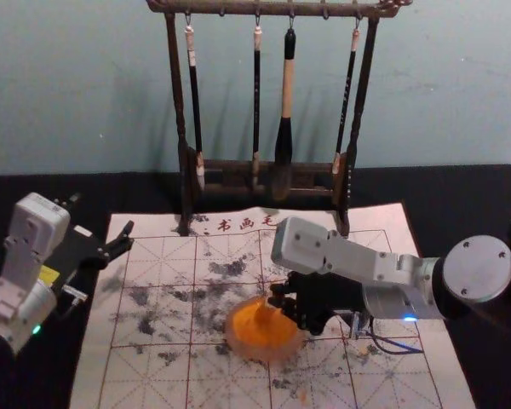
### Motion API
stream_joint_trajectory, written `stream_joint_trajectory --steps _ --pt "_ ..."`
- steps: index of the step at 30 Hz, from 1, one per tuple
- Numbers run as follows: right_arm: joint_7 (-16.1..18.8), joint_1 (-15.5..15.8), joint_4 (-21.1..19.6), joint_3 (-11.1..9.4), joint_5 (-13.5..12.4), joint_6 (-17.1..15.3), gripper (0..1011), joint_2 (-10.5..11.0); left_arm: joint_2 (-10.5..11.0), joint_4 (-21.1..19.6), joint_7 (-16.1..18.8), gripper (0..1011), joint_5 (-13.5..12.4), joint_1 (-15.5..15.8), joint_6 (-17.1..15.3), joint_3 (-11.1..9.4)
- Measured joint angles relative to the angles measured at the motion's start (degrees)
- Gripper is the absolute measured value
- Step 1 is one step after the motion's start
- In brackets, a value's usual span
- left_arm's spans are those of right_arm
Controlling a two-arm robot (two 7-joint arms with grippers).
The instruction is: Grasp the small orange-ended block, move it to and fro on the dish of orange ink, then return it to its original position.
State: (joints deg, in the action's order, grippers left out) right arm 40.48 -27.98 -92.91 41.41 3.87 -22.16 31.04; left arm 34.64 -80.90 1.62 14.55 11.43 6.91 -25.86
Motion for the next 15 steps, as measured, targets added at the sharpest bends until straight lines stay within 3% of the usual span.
stream_joint_trajectory --steps 7,15 --pt "-0.19 -0.11 0.43 -0.6 0.29 -0.29 85 0.14 0.0 0.0 0.0 1001 0.0 0.0 0.0 0.0" --pt "0.18 1.11 -1.29 -1.41 0.27 -0.46 85 1.86 0.0 0.0 0.0 1002 0.0 0.0 0.0 0.0"
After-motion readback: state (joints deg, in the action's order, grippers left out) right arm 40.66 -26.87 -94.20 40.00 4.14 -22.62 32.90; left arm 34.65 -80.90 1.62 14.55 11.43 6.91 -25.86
